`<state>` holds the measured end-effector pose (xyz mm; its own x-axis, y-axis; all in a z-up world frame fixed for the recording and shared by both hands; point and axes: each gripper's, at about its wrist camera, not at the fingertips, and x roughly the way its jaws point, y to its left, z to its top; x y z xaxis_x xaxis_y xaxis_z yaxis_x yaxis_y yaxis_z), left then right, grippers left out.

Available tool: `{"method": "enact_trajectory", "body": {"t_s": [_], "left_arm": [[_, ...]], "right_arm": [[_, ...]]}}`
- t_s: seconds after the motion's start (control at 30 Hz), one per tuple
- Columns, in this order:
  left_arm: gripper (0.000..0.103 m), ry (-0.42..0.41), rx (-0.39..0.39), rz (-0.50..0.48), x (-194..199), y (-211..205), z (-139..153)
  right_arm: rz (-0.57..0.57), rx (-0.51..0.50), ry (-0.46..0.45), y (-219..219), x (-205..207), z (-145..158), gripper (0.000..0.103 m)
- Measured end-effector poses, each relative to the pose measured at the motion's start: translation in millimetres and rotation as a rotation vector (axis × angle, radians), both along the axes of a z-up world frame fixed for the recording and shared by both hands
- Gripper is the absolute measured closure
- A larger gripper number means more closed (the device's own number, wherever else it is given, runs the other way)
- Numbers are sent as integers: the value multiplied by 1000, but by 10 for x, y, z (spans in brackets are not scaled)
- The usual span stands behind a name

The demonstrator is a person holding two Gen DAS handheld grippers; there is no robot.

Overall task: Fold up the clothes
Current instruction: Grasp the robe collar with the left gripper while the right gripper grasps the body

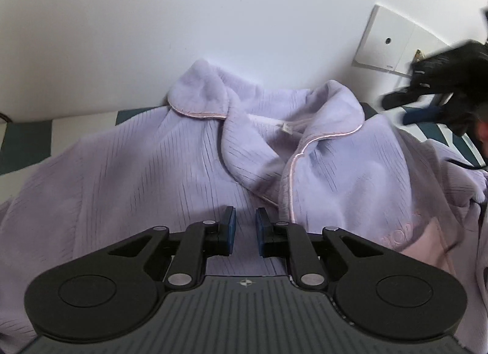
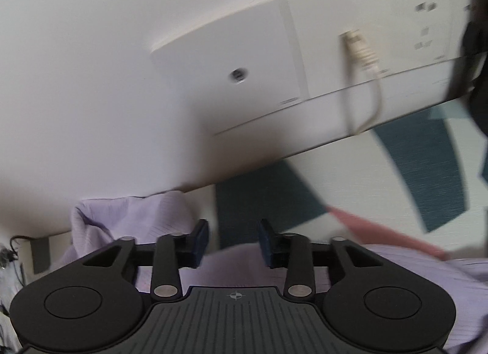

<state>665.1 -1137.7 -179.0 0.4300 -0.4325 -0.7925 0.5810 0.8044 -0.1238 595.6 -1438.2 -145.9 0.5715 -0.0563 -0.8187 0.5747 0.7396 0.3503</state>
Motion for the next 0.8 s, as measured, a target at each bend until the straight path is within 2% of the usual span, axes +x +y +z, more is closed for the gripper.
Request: {"method": "enact_trajectory", "body": {"t_s": [0.03,0.07,0.1,0.17,0.23,0.3,0.37,0.4,0.47,0.53,0.57,0.6,0.67,0.73,0.77,0.8], "left_arm": [[88,-4,1,-2,11,-9,-4],[88,-11,7,-5,20,-25,-8],[88,-23,21,-10,21,-56,-10],[88,-37,39,-15,22,-97,-13],[88,-29,48,-16,62,-124,-5],[88,-6,52,-22,132,-136,46],[88,15,15,-46,206,-120,208],[88,23,-9,-59,247,-115,300],[88,29,-93,-95,365,-139,546],[88,75,-142,-118,537,-345,668],[88,104,-156,-130,624,-471,694],[88,132,-161,-141,702,-606,696],[85,176,-111,-158,801,-920,559],[81,215,-69,-176,845,-1153,426],[73,229,-59,-188,860,-1243,365],[58,236,-52,-197,854,-1315,326]], "right_arm": [[-17,-34,5,-25,-73,26,51],[-69,-77,19,-62,-168,33,32],[-121,-120,34,-99,-263,39,23],[-168,-124,59,-78,-375,-88,25],[-142,-62,84,-60,-518,-176,38],[-105,-56,86,37,-618,-204,49],[-69,-76,79,115,-740,-200,60],[-96,-71,65,70,-765,-176,60],[-151,-62,36,-21,-815,-129,60],[-206,-53,8,-112,-864,-82,53],[-233,-48,-7,-157,-889,-59,46],[-262,-33,-10,-172,-902,-88,39],[-296,-5,-14,-199,-916,-149,31],[-289,-36,7,-164,-876,-176,30],[-285,-54,22,-146,-847,-199,30],[-281,-51,31,-147,-830,-220,31]]}}
